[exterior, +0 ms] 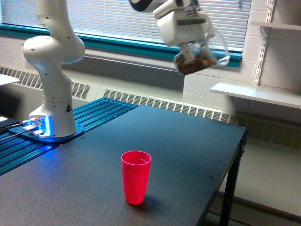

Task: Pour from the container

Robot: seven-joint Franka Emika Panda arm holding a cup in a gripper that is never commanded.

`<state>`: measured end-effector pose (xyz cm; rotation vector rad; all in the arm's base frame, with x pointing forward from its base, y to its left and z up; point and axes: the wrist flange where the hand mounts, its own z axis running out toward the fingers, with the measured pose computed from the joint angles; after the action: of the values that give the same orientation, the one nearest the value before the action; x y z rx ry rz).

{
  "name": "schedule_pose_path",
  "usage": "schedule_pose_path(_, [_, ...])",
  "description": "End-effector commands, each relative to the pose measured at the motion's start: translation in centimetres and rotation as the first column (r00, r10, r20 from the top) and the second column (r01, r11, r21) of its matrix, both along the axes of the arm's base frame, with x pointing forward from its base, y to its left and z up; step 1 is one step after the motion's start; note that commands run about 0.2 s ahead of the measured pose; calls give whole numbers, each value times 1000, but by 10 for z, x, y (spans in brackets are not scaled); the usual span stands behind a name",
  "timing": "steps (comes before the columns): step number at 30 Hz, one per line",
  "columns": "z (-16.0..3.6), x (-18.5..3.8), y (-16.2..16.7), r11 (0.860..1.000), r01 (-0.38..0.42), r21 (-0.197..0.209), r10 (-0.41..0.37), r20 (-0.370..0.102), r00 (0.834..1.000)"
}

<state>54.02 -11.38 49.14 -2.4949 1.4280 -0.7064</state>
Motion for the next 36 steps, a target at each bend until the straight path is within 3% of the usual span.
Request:
schedule_pose_path(1, [-3, -24, -18, 994, 107, 24, -107, 10, 994])
schedule_pose_path(18, [-52, -90, -43, 962, 263, 72, -258, -70, 964])
schedule_pose_path(36, [-95, -129, -69, 927, 355, 124, -337, -144, 930])
